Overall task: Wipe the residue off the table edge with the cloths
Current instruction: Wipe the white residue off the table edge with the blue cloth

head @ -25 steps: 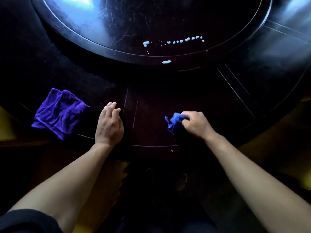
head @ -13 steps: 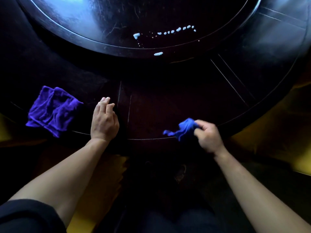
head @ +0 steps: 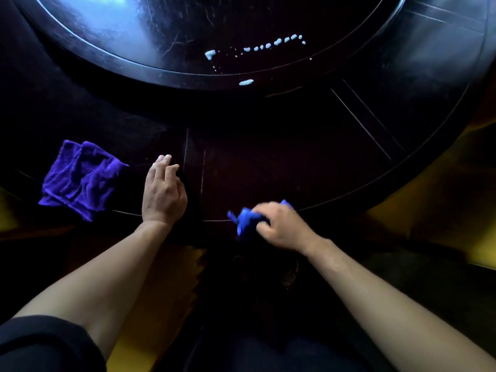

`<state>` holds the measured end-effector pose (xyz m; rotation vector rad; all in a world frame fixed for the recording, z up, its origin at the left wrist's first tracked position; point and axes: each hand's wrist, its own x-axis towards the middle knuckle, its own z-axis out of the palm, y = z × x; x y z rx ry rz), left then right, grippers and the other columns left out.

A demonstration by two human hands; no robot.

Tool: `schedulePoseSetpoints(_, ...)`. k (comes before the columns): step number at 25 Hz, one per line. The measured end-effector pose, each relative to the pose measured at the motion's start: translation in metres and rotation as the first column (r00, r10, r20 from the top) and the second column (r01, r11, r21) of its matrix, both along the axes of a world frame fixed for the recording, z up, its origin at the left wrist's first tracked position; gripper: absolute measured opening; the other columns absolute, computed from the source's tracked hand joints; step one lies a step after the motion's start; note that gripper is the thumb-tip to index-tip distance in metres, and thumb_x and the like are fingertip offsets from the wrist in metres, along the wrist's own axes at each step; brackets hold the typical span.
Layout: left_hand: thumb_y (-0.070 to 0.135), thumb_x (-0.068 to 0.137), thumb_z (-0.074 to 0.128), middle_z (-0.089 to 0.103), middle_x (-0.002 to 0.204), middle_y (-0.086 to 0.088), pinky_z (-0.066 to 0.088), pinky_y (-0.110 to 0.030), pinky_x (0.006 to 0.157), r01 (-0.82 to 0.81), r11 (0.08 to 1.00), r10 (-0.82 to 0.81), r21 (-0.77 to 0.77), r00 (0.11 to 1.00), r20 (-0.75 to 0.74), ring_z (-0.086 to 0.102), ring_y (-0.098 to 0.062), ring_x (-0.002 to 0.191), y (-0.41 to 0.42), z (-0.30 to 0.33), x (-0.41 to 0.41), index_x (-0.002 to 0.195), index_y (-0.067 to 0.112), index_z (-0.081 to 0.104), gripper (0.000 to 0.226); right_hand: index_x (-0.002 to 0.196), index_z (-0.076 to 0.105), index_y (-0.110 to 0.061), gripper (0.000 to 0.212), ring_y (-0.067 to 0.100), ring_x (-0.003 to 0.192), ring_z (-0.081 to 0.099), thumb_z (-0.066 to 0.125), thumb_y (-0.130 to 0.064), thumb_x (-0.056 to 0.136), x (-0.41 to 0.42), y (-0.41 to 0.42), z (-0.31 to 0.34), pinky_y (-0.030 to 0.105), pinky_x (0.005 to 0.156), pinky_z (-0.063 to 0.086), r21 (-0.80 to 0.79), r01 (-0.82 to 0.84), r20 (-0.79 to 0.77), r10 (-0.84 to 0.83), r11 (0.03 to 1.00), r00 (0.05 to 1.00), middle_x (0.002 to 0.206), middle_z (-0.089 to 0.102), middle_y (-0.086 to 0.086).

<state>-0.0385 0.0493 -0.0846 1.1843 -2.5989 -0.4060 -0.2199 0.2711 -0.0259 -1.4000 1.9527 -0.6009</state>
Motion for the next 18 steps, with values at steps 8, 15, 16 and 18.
schedulePoseSetpoints(8,0.002,0.093,0.045,0.05,0.141,-0.026,0.034,-0.051,0.116,0.002,1.0,-0.002,0.004,1.0,0.015,0.041,-0.04,0.138,0.001,0.003,-0.001,0.118,-0.005,0.057,0.028,0.078,0.067,-0.014,0.016,0.007,0.062,0.052,0.051,-0.016,0.074,-0.053,0.036,0.011,0.02,0.059,0.036,-0.074,0.534,0.029,-0.533,0.842,0.846,0.063,0.061,-0.005)
schedulePoseSetpoints(15,0.003,0.092,0.043,0.05,0.14,-0.027,0.035,-0.052,0.115,-0.002,1.0,0.002,-0.018,1.0,0.02,0.042,-0.041,0.137,0.001,0.0,-0.001,0.117,-0.006,0.057,0.029,0.081,0.065,-0.008,0.011,0.028,0.072,0.061,0.054,-0.01,0.081,-0.088,0.003,-0.01,0.034,0.069,0.046,0.025,0.526,-0.157,-0.516,0.85,0.842,0.074,0.066,0.009)
schedulePoseSetpoints(16,0.004,0.093,0.042,0.05,0.139,-0.027,0.035,-0.052,0.115,0.001,1.0,-0.001,-0.023,1.0,0.021,0.042,-0.041,0.137,0.001,0.0,-0.002,0.117,-0.006,0.057,0.03,0.08,0.065,-0.008,0.011,0.03,0.075,0.064,0.054,-0.011,0.08,-0.07,0.007,-0.01,0.037,0.071,0.049,0.032,0.385,-0.125,-0.378,0.922,0.917,0.077,0.069,0.012)
schedulePoseSetpoints(18,0.007,0.093,0.04,0.05,0.138,-0.028,0.036,-0.052,0.115,0.01,1.0,-0.01,-0.029,1.0,0.02,0.042,-0.042,0.136,0.0,0.0,-0.002,0.117,-0.006,0.056,0.032,0.075,0.064,-0.01,0.011,0.03,0.073,0.065,0.054,-0.013,0.076,-0.032,0.019,-0.006,0.04,0.068,0.051,0.051,0.096,-0.032,-0.094,0.994,0.995,0.076,0.069,0.009)
